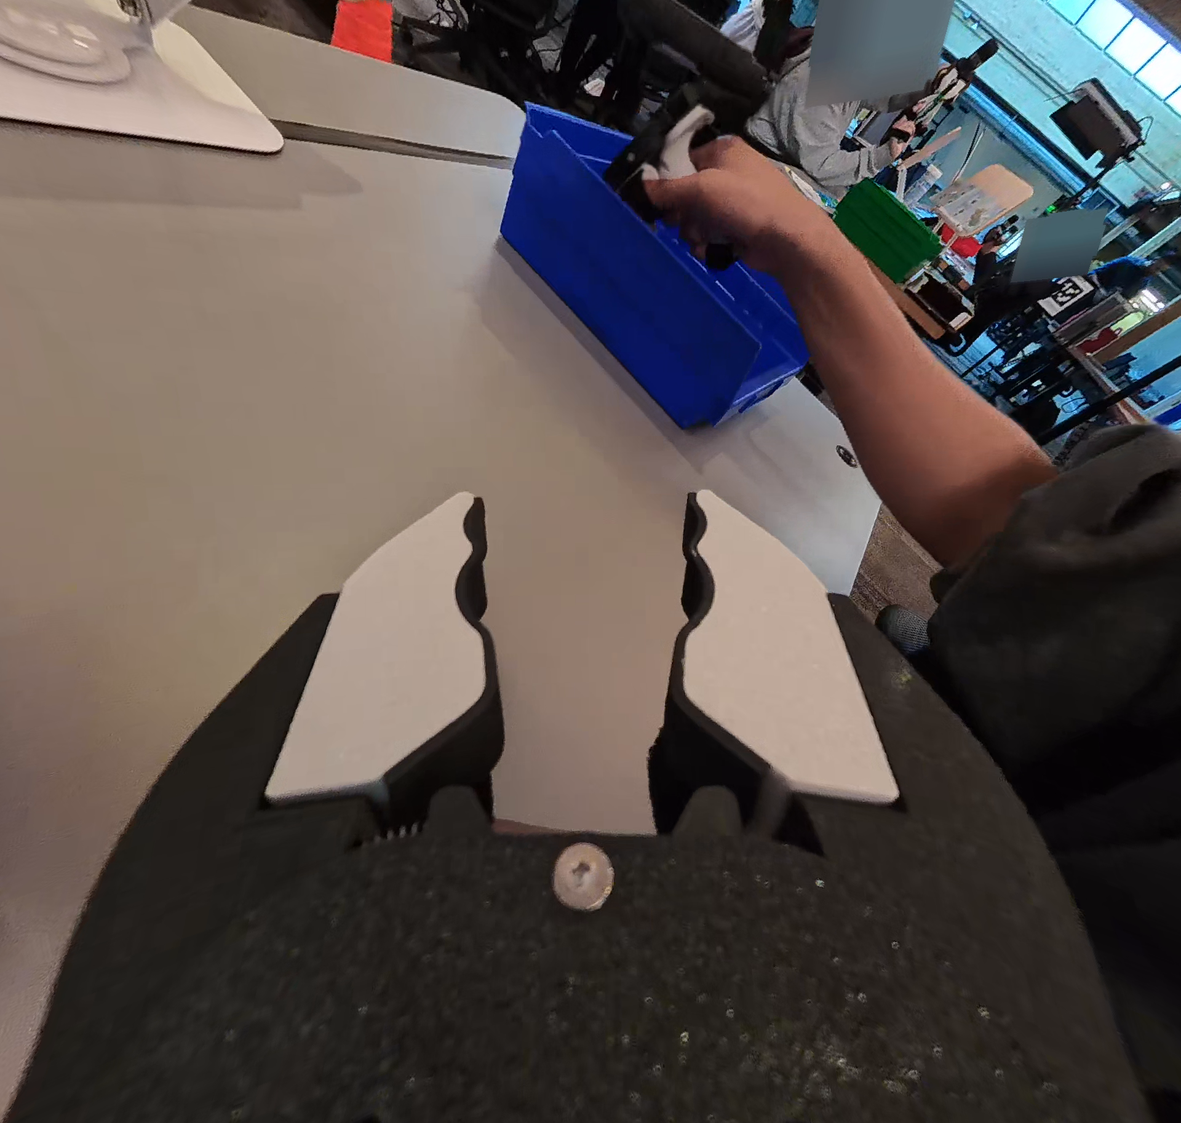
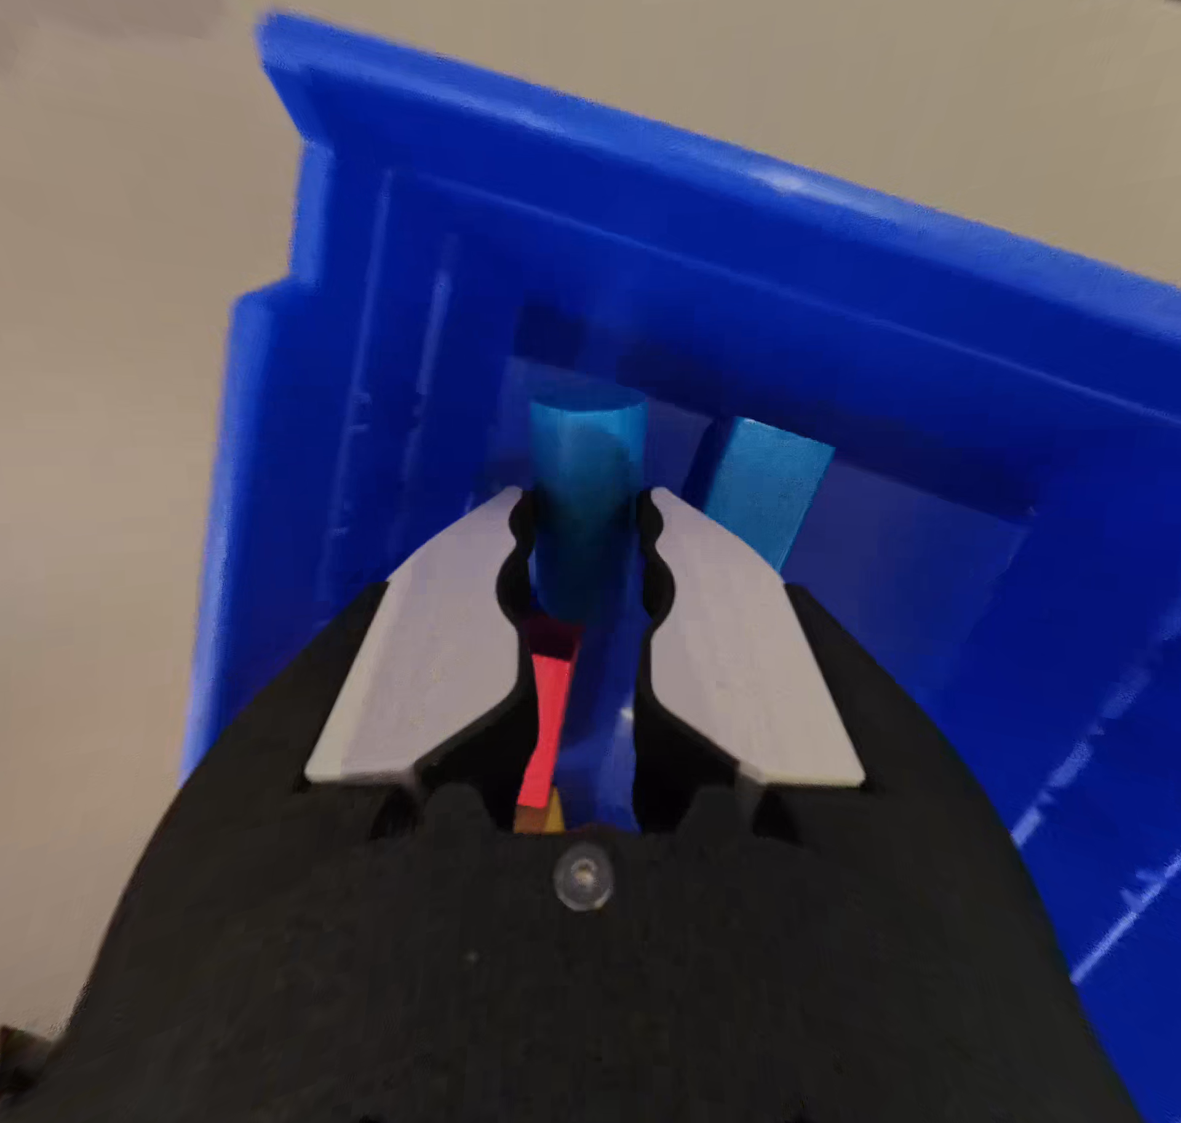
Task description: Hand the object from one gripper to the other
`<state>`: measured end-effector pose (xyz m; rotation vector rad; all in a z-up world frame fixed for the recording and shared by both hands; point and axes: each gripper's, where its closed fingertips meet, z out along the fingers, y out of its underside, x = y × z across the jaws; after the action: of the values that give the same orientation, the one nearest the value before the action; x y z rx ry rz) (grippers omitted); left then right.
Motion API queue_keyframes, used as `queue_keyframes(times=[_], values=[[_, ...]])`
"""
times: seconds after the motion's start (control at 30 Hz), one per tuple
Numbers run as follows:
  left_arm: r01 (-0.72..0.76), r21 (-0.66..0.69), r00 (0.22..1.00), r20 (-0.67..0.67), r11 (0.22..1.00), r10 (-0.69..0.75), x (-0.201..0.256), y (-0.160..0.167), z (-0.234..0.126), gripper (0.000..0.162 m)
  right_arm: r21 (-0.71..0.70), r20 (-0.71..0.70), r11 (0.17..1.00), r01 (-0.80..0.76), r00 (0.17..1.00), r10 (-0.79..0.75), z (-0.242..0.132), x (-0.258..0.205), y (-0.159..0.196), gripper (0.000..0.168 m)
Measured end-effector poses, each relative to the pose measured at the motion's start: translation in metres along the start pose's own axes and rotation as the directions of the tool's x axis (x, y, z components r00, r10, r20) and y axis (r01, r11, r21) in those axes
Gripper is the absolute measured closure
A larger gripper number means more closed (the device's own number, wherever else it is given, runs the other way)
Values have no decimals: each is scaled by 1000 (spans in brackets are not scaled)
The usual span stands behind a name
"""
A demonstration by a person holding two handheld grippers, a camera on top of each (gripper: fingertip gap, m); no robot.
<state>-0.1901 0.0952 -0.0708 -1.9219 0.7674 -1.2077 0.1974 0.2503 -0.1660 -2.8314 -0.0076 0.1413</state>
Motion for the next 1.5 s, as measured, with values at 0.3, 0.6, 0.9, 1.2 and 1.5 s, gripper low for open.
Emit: queue_keyframes(times=[0.3, 0.6, 0.9, 1.2, 1.5], values=[[-10, 3, 1000, 28, 1000, 10, -8, -1, -7, 102, -96, -6, 995, 4, 1000, -5, 25, -7, -1, 136], [-70, -44, 998, -6, 997, 69, 7, 9, 0, 102, 547, 289, 832, -94, 954, -82, -126, -78, 21, 125], [-223, -111, 975, -18, 968, 223, 27, 21, 11, 102, 925, 149, 378, -28, 944, -295, -171, -195, 160, 117], [-168, -133, 942, 269, 977, 199, -47, -65, -70, 86, 907, 127, 421, -4, 956, -265, -139, -183, 184, 114], [342, -203, 709, 696, 918, -110, -209, -78, -97, 93, 870, 154, 493, 32, 930, -333, -121, -200, 182, 115]])
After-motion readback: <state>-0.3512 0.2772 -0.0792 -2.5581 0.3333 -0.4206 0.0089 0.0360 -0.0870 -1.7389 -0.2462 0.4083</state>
